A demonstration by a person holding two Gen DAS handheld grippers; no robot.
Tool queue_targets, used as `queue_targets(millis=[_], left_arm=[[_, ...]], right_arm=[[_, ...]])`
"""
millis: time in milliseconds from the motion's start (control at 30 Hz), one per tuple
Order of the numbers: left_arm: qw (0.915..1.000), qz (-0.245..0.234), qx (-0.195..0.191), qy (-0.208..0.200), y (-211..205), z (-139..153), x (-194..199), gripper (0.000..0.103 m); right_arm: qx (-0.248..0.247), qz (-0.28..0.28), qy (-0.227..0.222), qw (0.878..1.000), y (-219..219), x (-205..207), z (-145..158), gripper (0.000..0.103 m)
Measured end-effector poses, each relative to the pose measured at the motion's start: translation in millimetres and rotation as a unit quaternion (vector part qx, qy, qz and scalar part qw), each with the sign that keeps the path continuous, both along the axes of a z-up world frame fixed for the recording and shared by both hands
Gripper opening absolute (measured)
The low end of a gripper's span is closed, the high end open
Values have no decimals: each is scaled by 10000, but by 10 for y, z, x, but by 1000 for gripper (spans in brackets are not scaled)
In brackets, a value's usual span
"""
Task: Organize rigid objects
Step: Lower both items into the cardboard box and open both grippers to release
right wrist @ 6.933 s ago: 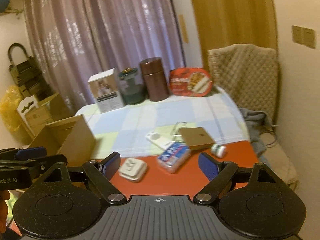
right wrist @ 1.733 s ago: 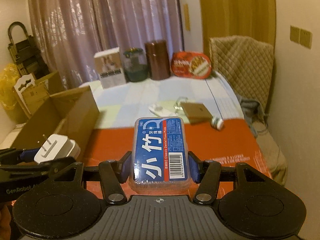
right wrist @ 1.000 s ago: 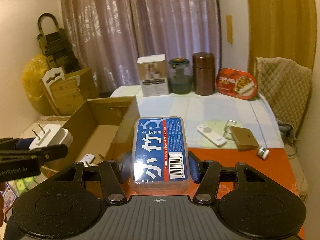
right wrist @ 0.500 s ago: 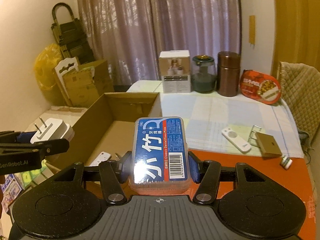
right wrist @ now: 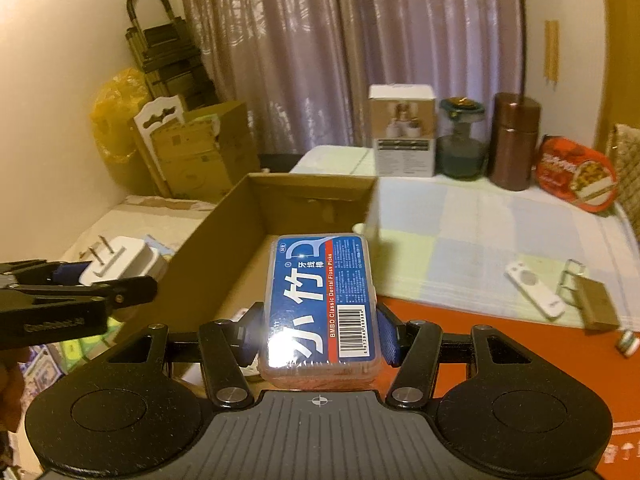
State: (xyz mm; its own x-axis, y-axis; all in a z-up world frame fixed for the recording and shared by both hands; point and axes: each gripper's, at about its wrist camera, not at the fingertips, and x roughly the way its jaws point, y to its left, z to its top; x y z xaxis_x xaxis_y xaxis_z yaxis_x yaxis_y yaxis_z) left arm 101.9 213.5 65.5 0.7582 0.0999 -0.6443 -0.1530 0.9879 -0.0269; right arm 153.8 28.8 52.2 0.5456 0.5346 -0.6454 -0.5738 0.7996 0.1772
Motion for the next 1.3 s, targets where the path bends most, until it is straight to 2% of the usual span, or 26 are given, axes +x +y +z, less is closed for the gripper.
queue_targets(millis=[233, 467, 1300], left_arm=[[9997, -52, 17, 250, 90, -209, 94, 60], [9991, -18, -8, 412, 140, -335, 141, 60], [9982, -62, 128, 587, 124, -440, 262, 60]], right_arm=[[-39, 192, 261, 9995, 285, 72, -197, 53], [-260, 258, 339, 9988, 398, 135, -354, 53], [-540, 341, 403, 9971, 518, 128, -540, 54]])
